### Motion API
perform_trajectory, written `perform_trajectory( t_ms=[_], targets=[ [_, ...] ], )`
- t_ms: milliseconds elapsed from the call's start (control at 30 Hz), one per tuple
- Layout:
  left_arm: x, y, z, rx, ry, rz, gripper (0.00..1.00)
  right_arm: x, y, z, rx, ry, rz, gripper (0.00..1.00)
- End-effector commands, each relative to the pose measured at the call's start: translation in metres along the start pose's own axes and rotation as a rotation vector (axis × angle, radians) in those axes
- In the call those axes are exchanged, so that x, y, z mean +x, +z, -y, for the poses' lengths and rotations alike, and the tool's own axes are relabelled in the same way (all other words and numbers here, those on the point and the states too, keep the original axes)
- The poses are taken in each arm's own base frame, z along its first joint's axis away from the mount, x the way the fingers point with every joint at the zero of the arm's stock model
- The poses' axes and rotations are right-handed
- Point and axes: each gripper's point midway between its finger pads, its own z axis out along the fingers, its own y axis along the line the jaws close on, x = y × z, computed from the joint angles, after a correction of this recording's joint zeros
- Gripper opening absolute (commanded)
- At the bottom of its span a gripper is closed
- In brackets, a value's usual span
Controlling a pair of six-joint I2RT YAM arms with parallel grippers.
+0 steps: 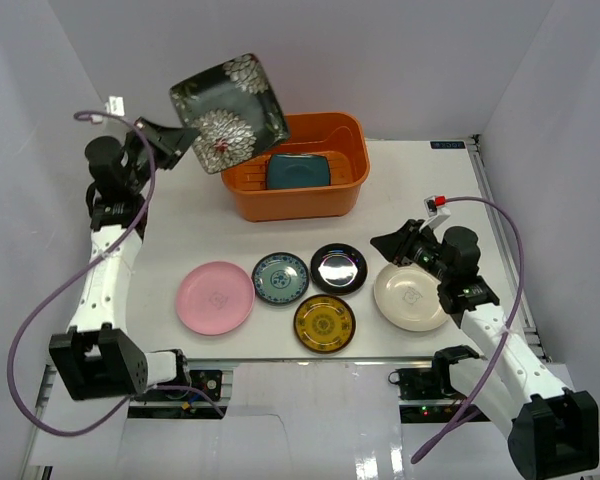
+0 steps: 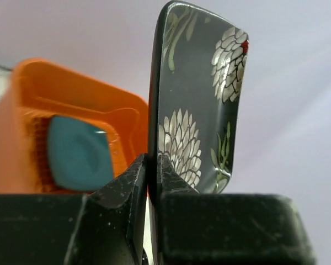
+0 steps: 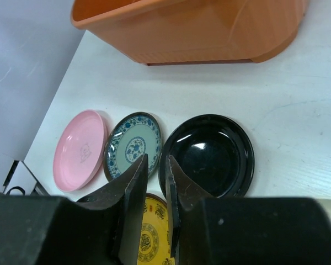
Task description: Place the plates into the plastic bin on the countertop
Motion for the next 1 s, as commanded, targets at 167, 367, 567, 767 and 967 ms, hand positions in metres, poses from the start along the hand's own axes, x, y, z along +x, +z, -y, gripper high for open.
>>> perform_trajectory(
  t_ms=[167, 367, 567, 767, 967],
  targets=[
    [0.042, 0.113, 0.026, 0.080, 0.057, -0.168, 0.00, -0.005, -0.016, 0.016, 0.110, -0.059, 0.046, 0.29],
    [0.100, 0.183, -0.002, 0.045, 0.065, -0.357, 0.00, -0.001, -0.027, 0.021, 0.153, -0.075, 0.043, 0.30],
    [0.132, 0.214, -0.042, -0.028, 0.038, -0.422, 0.00, 0.007, -0.033, 0.027, 0.183, -0.075, 0.023, 0.30],
    [0.164, 0.213, -0.080, -0.107, 0.008, -0.480, 0.00, 0.011, -0.038, 0.037, 0.236, -0.075, 0.025, 0.34],
    [0.177, 0.212, -0.091, -0.121, -0.006, -0.515, 0.46, 0.017, -0.041, 0.045, 0.276, -0.067, 0.013, 0.55]
  ],
)
